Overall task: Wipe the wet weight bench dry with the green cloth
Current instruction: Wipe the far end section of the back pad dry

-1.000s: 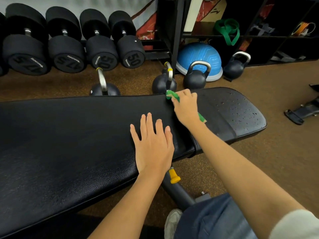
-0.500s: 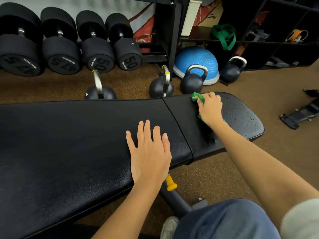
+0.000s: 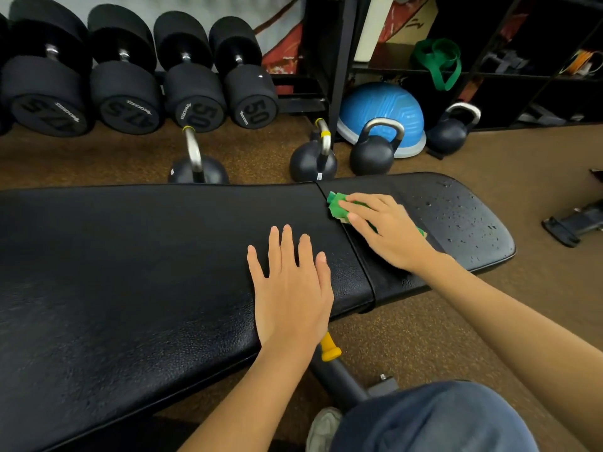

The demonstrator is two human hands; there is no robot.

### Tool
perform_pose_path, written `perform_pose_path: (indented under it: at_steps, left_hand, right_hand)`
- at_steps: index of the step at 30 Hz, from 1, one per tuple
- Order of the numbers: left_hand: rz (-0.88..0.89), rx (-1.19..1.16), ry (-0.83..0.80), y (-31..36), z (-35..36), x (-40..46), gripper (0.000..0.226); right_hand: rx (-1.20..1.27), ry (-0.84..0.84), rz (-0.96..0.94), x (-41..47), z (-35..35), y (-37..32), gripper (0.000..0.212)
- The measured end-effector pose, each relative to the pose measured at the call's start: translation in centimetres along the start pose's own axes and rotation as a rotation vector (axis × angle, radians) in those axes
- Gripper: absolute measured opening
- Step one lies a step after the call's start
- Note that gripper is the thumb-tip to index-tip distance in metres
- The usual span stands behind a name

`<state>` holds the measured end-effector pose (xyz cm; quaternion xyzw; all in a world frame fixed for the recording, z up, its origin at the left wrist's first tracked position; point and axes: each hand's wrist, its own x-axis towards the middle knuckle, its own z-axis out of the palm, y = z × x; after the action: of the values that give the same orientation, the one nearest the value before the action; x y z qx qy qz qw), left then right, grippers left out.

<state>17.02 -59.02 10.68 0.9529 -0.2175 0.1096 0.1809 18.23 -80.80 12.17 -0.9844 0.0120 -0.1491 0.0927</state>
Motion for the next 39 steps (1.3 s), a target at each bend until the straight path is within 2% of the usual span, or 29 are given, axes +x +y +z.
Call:
perform_pose_path:
  at_steps: [2, 4, 6, 11, 14, 18, 21, 23, 28, 35, 39]
  left_hand:
    - [0.002, -0.001, -0.003, 0.0, 0.0, 0.0, 0.053]
    - [0.003, 0.003, -0.003, 0.1, -0.1, 0.0, 0.053]
    - [-0.001, 0.008, -0.008, 0.0, -0.1, 0.0, 0.054]
    - [0.002, 0.011, -0.004, 0.1, -0.2, 0.0, 0.054]
    - [0.007, 0.015, 0.012, 0.0, -0.2, 0.0, 0.055]
    - [0.019, 0.023, 0.000, 0.1, -0.1, 0.1, 0.054]
    - [0.020, 0.022, -0.002, 0.1, 0.0, 0.1, 0.053]
    - [0.018, 0.026, -0.003, 0.1, 0.1, 0.2, 0.053]
    - [0.010, 0.020, -0.013, 0.1, 0.1, 0.1, 0.053]
    - [-0.004, 0.000, -0.018, 0.1, -0.1, 0.1, 0.056]
    - [-0.012, 0.003, -0.025, 0.2, -0.2, 0.1, 0.057]
  right_hand:
    - [-0.091, 0.027, 0.040, 0.0, 0.1, 1.1, 0.047]
    - [-0.065, 0.071, 0.145, 1.3, 0.7, 1.3, 0.050]
    - [-0.038, 0.117, 0.170, 2.5, 1.3, 0.4, 0.048]
    - [-0.001, 0.042, -0.050, 2.6, 1.7, -1.0, 0.041]
    - [-0.057, 0.032, -0.024, 4.6, 1.8, 0.1, 0.051]
    - [-0.134, 0.032, 0.120, 7.8, 2.4, 3.0, 0.055]
    - [-0.198, 0.074, 0.298, 7.7, 2.0, 6.0, 0.039]
    - [-0.210, 0.091, 0.417, 6.7, 1.4, 7.0, 0.037]
    - [-0.181, 0.140, 0.622, 4.6, 0.8, 5.3, 0.039]
    - [-0.054, 0.181, 0.265, -1.6, 0.9, -1.5, 0.036]
    - [0.006, 0.083, 0.160, -6.4, -1.2, -2.5, 0.034]
